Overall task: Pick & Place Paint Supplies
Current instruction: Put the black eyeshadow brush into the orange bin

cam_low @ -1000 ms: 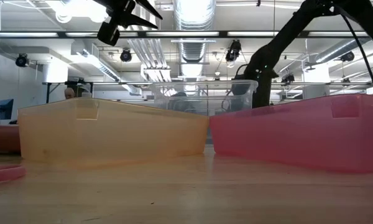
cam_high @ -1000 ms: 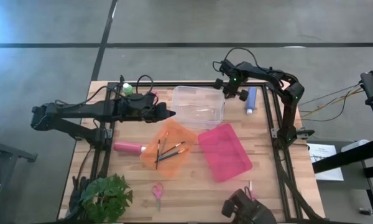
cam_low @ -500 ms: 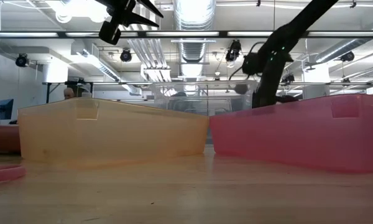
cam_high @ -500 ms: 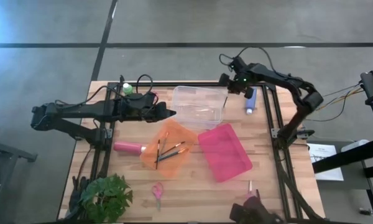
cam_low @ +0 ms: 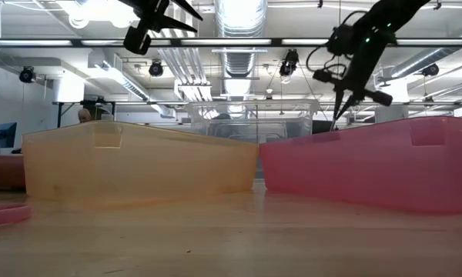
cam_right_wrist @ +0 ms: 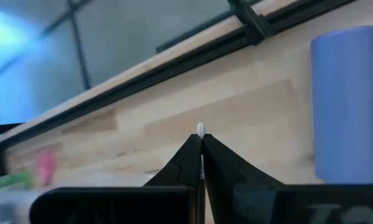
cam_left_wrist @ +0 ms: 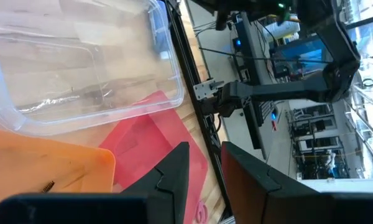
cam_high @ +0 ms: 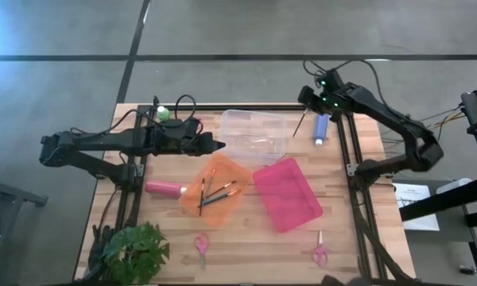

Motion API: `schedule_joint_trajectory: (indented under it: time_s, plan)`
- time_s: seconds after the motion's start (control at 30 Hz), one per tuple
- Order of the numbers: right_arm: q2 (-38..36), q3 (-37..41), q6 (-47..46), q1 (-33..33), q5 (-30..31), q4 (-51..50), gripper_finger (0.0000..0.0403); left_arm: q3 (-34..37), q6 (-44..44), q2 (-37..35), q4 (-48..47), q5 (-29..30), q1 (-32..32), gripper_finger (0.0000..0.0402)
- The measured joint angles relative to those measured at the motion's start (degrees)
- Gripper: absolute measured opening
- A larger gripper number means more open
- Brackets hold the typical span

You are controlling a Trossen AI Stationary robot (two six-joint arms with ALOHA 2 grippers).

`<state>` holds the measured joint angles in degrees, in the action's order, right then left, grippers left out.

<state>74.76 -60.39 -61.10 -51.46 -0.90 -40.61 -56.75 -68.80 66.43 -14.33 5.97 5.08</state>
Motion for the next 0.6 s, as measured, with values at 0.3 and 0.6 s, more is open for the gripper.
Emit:
schedule_joint_trajectory:
  time_s: [0.3,0.6]
  plan:
    - [-16.2,2.2,-0.8,3.8,-1.3,-8.9,0.0008,0.0,1.7,-0.4,0.0,-0.5,0.1,0.0102]
    - [-27.4,2.7,-19.9,22.9,-0.6,-6.2,0.0008,0.0,3.4,-1.1,0.0,-0.4,1.8,0.0102]
